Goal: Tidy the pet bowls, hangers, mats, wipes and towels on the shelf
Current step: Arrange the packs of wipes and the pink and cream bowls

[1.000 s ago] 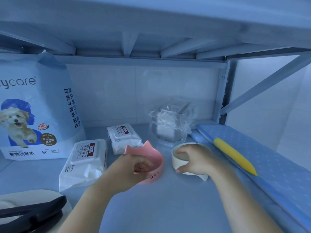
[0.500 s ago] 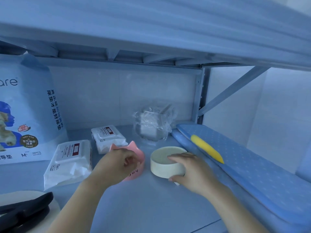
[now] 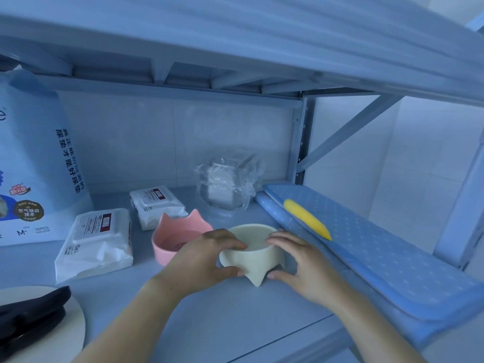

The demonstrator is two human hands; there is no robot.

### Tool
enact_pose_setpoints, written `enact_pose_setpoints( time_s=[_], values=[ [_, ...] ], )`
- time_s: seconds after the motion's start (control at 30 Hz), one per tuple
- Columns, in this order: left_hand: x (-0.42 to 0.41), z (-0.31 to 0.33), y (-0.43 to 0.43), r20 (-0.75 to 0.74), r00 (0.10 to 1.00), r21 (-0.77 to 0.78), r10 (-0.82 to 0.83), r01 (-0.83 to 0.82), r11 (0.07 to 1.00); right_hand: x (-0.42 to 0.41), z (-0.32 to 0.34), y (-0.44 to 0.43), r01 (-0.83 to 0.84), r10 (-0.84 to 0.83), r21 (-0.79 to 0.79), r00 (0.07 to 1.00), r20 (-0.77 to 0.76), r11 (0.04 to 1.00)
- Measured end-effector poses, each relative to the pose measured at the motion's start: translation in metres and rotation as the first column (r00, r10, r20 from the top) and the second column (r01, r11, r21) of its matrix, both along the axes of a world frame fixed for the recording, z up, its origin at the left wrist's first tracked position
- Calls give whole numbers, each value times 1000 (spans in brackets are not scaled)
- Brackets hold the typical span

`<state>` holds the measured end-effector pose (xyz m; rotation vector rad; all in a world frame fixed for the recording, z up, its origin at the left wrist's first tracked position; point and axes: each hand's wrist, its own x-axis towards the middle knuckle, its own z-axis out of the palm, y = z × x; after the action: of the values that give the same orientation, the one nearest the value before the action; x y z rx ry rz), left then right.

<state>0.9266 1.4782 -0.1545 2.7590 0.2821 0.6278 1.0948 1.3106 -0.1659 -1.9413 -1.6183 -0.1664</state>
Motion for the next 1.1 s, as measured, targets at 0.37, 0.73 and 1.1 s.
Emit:
enact_pose_setpoints(
  time_s=[0.37, 0.73, 1.1],
  values=[
    [2, -5, 2, 33, 999, -42, -22, 23, 999, 5, 3, -6, 36, -39, 44, 997, 66, 998],
    [-1, 2, 3, 187, 979, -201, 77, -39, 979, 9, 40, 3, 22, 2, 230, 995, -104, 973],
    [-2, 7, -4, 343, 914, -339, 215, -93, 936, 11, 26, 5, 72, 37, 386, 963, -268, 919]
  ],
)
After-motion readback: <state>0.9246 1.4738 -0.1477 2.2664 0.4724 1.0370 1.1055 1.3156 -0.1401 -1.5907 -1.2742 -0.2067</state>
